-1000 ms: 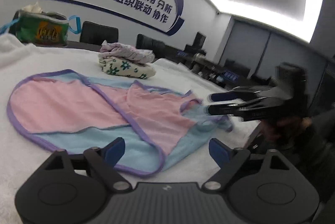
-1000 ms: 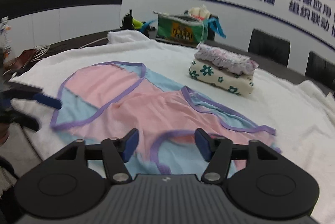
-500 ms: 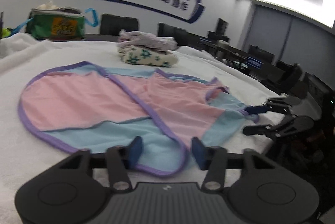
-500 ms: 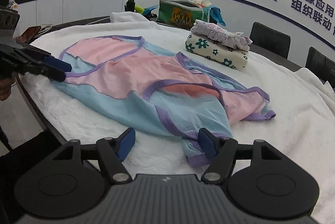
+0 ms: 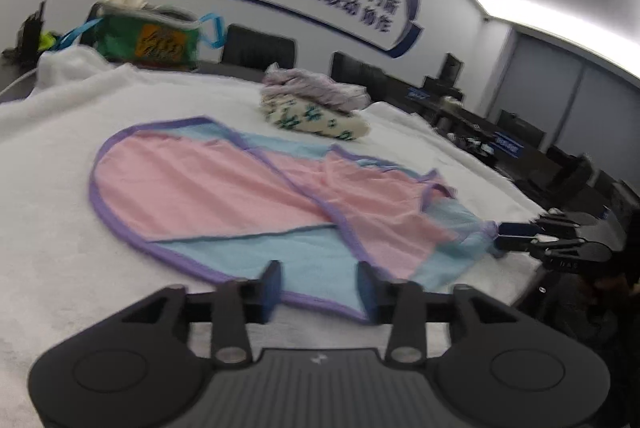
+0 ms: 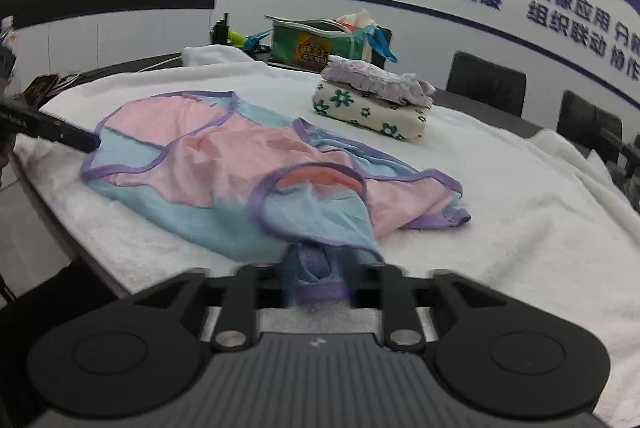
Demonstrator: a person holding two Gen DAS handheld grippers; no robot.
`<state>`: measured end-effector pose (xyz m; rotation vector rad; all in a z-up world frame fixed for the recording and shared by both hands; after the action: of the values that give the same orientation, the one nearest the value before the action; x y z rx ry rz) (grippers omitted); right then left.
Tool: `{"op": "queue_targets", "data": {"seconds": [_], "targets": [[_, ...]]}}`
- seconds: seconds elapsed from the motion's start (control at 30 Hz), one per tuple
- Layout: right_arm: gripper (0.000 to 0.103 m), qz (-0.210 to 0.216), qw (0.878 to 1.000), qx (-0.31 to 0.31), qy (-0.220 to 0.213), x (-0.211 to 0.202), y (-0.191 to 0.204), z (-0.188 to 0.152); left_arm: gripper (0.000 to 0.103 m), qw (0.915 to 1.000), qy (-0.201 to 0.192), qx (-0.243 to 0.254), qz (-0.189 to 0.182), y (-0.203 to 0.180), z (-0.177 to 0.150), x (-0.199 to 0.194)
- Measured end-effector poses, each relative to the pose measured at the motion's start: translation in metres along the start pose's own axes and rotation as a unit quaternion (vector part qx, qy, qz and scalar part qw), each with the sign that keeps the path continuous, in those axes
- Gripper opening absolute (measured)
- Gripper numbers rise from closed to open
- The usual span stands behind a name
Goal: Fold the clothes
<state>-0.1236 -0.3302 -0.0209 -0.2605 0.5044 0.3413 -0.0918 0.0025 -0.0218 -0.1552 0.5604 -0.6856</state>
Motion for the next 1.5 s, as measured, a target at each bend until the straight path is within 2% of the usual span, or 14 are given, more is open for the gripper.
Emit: {"op": "queue_targets", "data": {"seconds": [0.27,0.4,0.47,0.63,0.87,0.93,0.97,1.03,1.07,1.13,1.2,1.37,1.47,1.5], "targets": [[0.057,0.050,0.998,-0.033,-0.022,0.000,0.030,0.002,0.061,0.9958,0.018,0.085,-0.031,-0.043,-0.011,0.024],[0.056,0.048,0.998,-0.038,-0.014,0.015,0.037,-0.004,0.027,0.9964,0.030,0.080,-0.001,-0.039,-0.016,0.035],[0.048,0.033,0.999,-0.030,-0.014,0.022,0.035,-0.006,0.008,0.9963,0.028,0.078,0.022,-0.030,-0.015,0.035],[0.007,0.030,0.999,-0.021,-0.025,0.024,0.034,-0.003,0.001,0.9977,0.016,0.035,0.056,-0.005,-0.005,0.021],[0.000,0.054,0.997,-0.057,-0.014,0.003,0.049,-0.003,0.001,0.9993,-0.007,-0.024,0.029,0.013,0.003,-0.022],[0.000,0.043,0.998,-0.052,-0.006,-0.002,0.042,-0.007,0.005,0.9996,0.005,-0.019,-0.018,0.003,-0.001,-0.027],[0.000,0.034,0.998,-0.046,-0.008,-0.004,0.039,-0.007,0.009,0.9991,0.008,-0.011,-0.040,-0.003,-0.002,-0.029],[0.010,0.030,0.999,-0.023,-0.021,-0.009,0.032,-0.003,0.047,0.9988,0.005,0.015,-0.046,-0.008,-0.002,-0.033],[0.018,0.035,0.999,-0.022,-0.029,-0.011,0.032,0.001,0.055,0.9989,0.001,0.037,-0.027,-0.004,0.001,-0.034],[0.060,0.026,0.998,-0.042,-0.041,-0.009,0.039,0.007,0.064,0.9960,-0.007,0.085,0.026,0.009,0.009,-0.034],[0.060,0.028,0.996,-0.075,-0.045,-0.003,0.051,0.009,0.064,0.9902,-0.006,0.116,0.077,0.023,0.017,-0.033],[0.054,0.073,0.989,-0.110,-0.061,0.020,0.090,0.018,0.065,0.9816,0.065,-0.001,0.179,0.083,0.035,-0.004],[0.019,0.084,0.989,-0.113,-0.039,0.042,0.098,0.019,0.058,0.9752,0.068,-0.034,0.208,0.093,0.037,0.007],[0.010,0.090,0.990,-0.106,-0.029,0.049,0.098,0.018,0.036,0.9749,0.063,-0.024,0.212,0.091,0.038,0.008]]}}
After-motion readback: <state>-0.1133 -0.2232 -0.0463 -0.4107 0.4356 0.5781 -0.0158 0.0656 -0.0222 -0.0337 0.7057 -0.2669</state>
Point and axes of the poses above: each gripper's, at about its wrist camera, not at the fingertips, and x roughly the way its jaws point, y to its left, z to its top, the point moved 7 cm from there along x, roughly the way its jaws point, and after that the axes turned 1 degree about -x, right-handed, at the moved point
